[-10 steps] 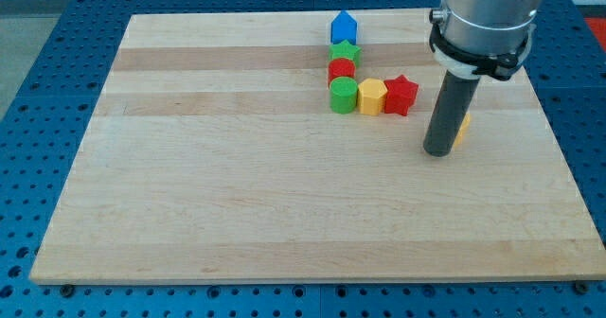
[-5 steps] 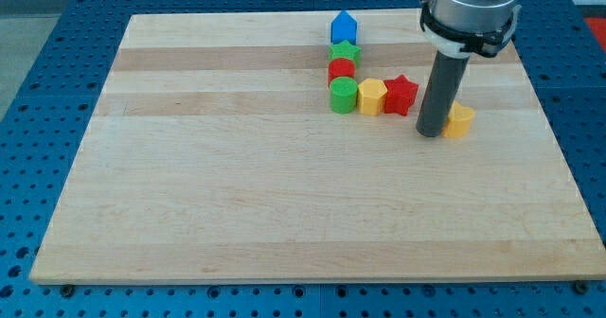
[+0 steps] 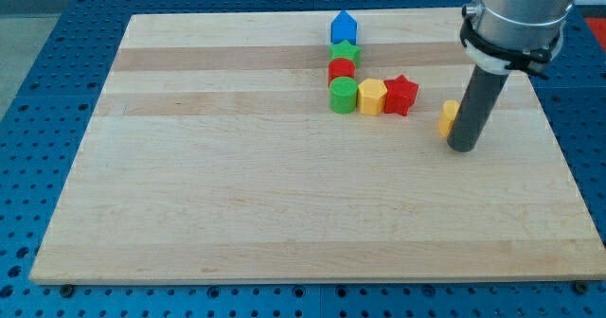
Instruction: Move the yellow heart right to the red star
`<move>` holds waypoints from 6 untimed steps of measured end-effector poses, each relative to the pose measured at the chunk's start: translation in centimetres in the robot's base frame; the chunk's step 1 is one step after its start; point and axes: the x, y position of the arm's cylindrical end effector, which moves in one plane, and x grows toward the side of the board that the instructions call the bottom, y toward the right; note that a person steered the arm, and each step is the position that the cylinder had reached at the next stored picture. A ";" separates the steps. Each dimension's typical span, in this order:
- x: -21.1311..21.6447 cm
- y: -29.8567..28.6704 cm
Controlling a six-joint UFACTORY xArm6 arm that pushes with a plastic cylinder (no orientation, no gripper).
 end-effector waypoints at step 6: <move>-4.1 0.1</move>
